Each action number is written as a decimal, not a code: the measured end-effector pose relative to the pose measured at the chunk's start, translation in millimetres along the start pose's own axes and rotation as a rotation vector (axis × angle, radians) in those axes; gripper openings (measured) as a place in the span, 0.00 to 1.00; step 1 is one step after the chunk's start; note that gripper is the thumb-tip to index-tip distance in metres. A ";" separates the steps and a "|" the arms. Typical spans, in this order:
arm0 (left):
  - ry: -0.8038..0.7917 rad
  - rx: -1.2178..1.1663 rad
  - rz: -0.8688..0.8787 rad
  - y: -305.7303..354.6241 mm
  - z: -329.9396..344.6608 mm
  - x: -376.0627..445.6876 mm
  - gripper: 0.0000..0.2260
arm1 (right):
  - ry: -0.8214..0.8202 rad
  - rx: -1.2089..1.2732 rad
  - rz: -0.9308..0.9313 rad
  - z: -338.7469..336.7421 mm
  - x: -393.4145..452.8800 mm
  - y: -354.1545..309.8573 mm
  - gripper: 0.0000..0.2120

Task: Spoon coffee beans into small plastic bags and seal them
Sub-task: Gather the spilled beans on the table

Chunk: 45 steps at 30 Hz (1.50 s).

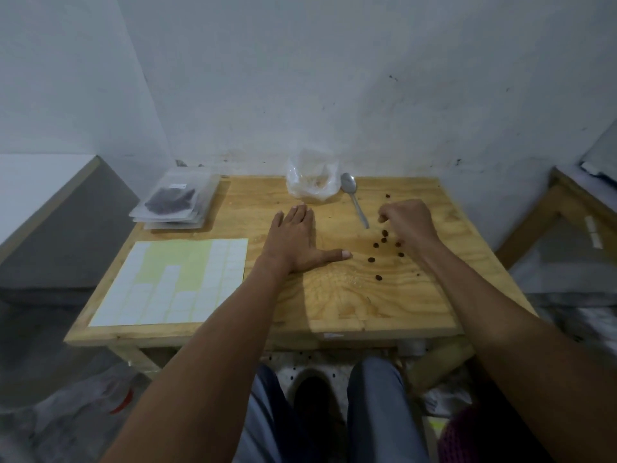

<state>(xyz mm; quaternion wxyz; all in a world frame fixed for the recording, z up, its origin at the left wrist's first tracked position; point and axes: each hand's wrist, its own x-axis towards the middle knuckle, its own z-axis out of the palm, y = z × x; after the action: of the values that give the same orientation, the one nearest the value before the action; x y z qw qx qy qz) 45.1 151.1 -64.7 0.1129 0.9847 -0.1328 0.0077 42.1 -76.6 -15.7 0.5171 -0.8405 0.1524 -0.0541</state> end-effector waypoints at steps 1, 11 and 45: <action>0.000 0.000 -0.001 0.2 -0.3 -0.3 0.65 | -0.008 -0.132 -0.137 -0.7 -4.8 5.9 0.09; 0.005 0.015 -0.002 0.9 -1.0 -3.3 0.64 | -0.135 -0.501 -0.399 -1.2 -11.1 29.6 0.04; -0.073 0.095 -0.033 14.1 1.0 -29.3 0.56 | 0.049 -0.039 -0.085 3.1 -63.0 21.3 0.13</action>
<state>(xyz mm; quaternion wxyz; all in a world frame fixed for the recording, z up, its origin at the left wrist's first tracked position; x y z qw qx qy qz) 13.1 145.3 -63.9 0.0613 0.9906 -0.1200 -0.0238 -21.1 -63.2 -31.7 0.4938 -0.8547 0.1301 -0.0937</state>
